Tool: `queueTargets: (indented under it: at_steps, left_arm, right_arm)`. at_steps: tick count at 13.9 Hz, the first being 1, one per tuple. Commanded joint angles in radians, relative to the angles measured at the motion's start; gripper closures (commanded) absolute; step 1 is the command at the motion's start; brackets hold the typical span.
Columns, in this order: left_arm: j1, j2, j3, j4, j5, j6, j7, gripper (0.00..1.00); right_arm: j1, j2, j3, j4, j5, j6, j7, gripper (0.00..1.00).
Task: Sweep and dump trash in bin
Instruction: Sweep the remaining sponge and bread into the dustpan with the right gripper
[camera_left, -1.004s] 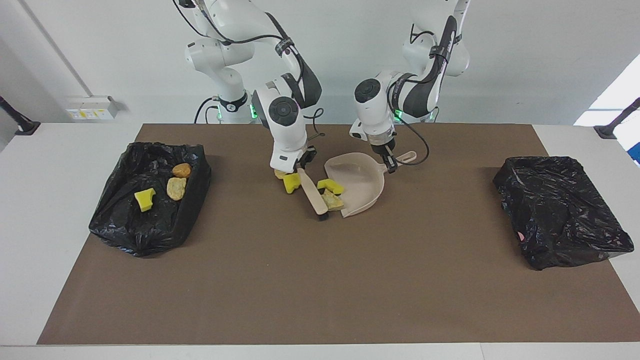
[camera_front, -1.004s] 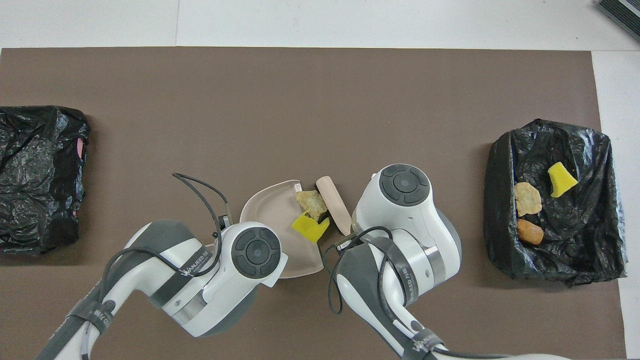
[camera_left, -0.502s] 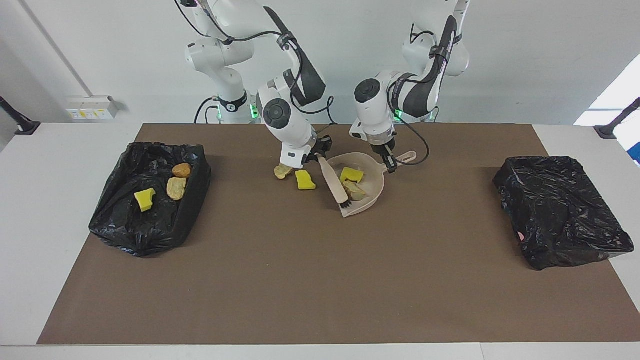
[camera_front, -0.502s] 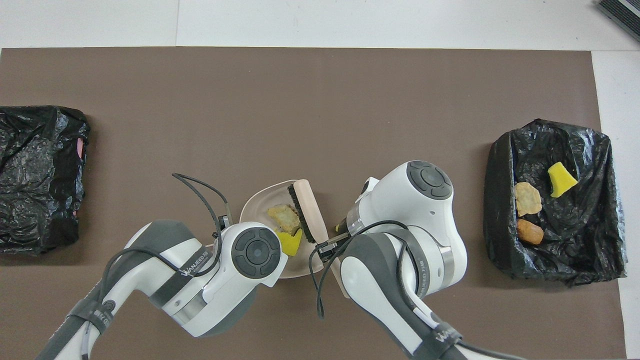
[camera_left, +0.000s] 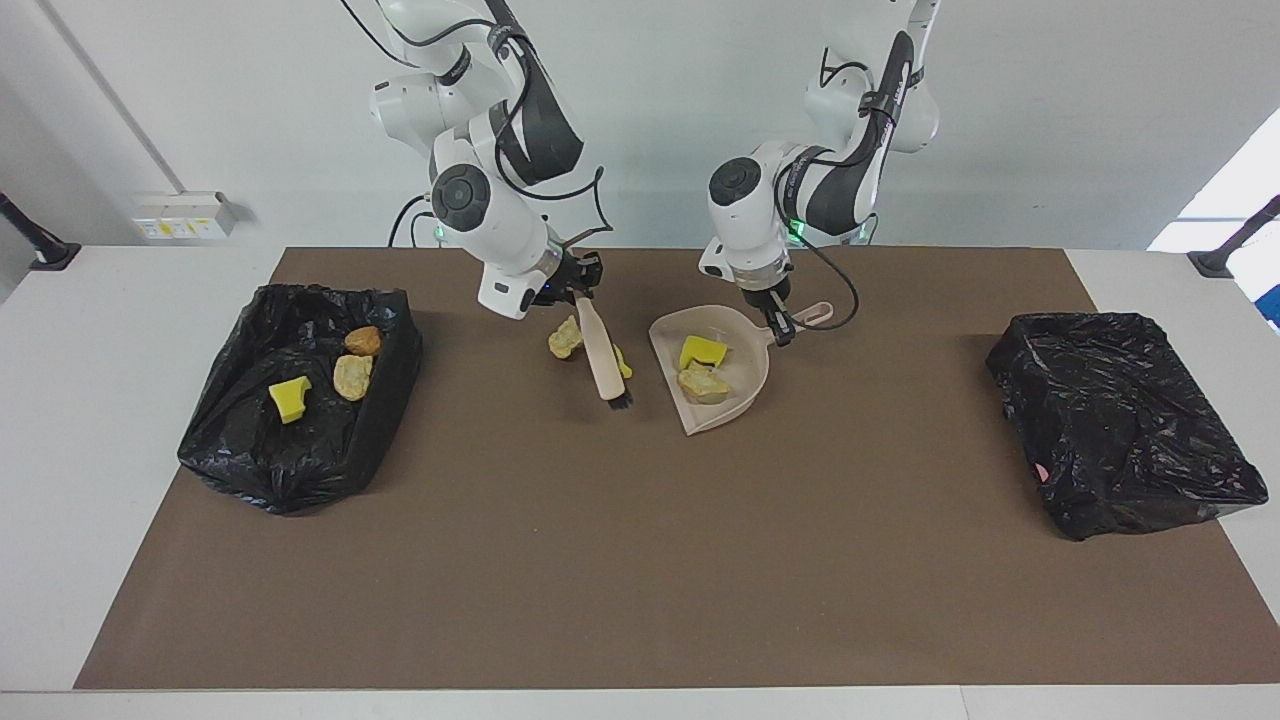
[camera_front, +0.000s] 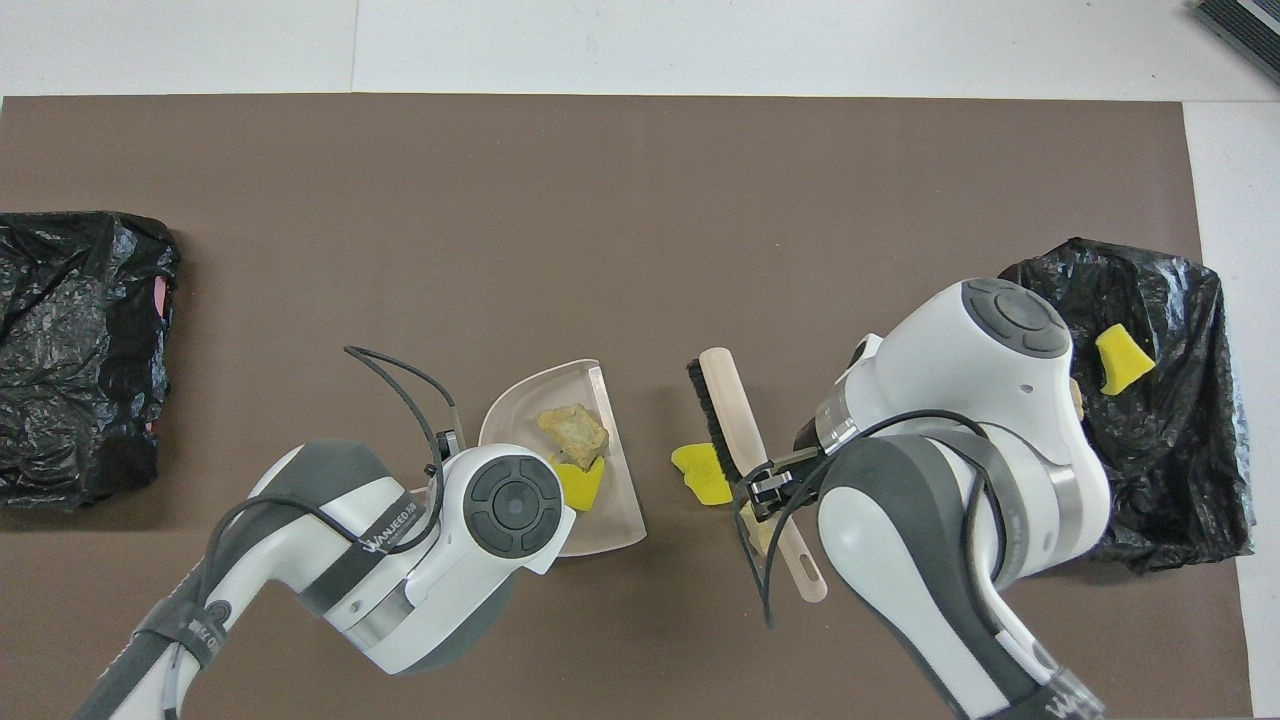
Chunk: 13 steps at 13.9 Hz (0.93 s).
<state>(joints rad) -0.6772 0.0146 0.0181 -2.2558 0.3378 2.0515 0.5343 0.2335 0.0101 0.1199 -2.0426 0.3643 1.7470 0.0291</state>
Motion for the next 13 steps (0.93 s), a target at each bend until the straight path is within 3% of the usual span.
queueTargets:
  at_steps: [1,5,7,10,13]
  left_arm:
    - [-0.016,-0.028,0.011,-0.028,0.05,0.001,-0.022,1.0]
    - [-0.018,-0.033,0.01,-0.03,0.072,-0.001,-0.014,1.0]
    - [-0.018,-0.033,0.009,-0.03,0.072,-0.001,-0.013,1.0]
    - [-0.016,-0.033,0.009,-0.03,0.072,0.001,-0.013,1.0]
    - [-0.016,-0.031,0.009,-0.03,0.072,0.007,-0.013,1.0]
  right_arm:
    - [-0.002,-0.041,0.011,-0.039,-0.071,-0.023,0.141,1.0]
    - [-0.06,-0.102,0.014,-0.14,-0.142,-0.006,0.327,1.0]
    - [-0.071,-0.168,0.014,-0.246,-0.14,0.05,0.35,1.0]
    - [-0.015,-0.301,0.02,-0.463,-0.125,0.218,0.414,1.0]
    - [0.081,-0.285,0.02,-0.524,-0.125,0.322,0.505,1.0]
